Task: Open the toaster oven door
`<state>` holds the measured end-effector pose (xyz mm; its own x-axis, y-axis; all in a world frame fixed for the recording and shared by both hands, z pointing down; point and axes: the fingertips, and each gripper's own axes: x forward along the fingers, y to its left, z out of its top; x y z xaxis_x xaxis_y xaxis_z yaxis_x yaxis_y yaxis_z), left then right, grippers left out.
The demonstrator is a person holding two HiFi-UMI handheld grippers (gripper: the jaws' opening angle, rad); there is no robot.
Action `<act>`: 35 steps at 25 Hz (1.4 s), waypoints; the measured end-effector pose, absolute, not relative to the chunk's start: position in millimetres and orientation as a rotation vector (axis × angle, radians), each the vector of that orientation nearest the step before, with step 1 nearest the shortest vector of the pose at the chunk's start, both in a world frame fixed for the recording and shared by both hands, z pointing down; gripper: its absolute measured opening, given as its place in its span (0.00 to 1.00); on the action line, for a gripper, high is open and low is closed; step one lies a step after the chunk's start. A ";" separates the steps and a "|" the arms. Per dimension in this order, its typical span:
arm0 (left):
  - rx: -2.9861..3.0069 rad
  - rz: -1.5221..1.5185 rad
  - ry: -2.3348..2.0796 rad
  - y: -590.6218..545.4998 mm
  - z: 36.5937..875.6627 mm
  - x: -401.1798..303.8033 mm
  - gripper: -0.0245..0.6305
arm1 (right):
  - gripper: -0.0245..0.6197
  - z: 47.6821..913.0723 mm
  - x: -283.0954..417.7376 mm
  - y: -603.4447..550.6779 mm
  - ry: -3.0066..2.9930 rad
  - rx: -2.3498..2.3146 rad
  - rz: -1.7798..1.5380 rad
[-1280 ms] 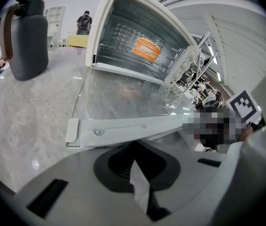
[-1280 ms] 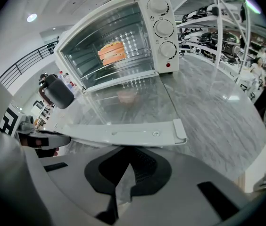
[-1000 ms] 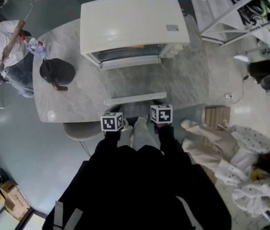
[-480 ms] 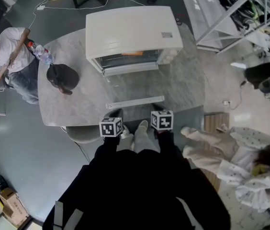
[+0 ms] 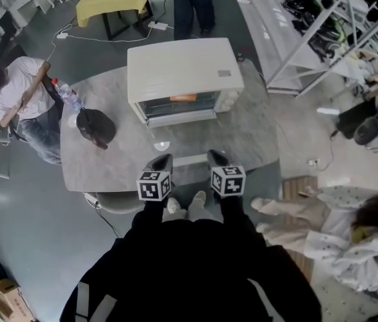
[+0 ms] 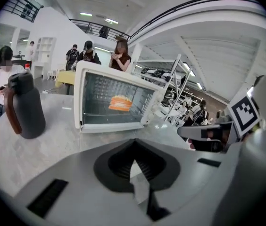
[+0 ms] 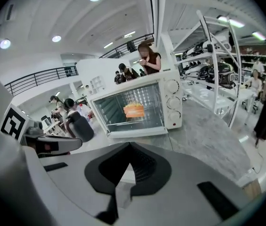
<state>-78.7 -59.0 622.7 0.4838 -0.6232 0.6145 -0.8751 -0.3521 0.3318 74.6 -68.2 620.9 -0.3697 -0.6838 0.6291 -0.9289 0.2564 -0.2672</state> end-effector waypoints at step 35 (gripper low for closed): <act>2.611 0.085 -1.460 -93.5 394.0 -78.5 0.04 | 0.04 404.2 72.0 -98.9 -2.571 1.716 0.374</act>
<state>-78.5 -93.5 394.0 0.5249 -0.8424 0.1216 -0.8508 -0.5156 0.1013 72.0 -98.9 404.2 -0.3923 -0.9066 0.1554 -0.9133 0.3638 -0.1831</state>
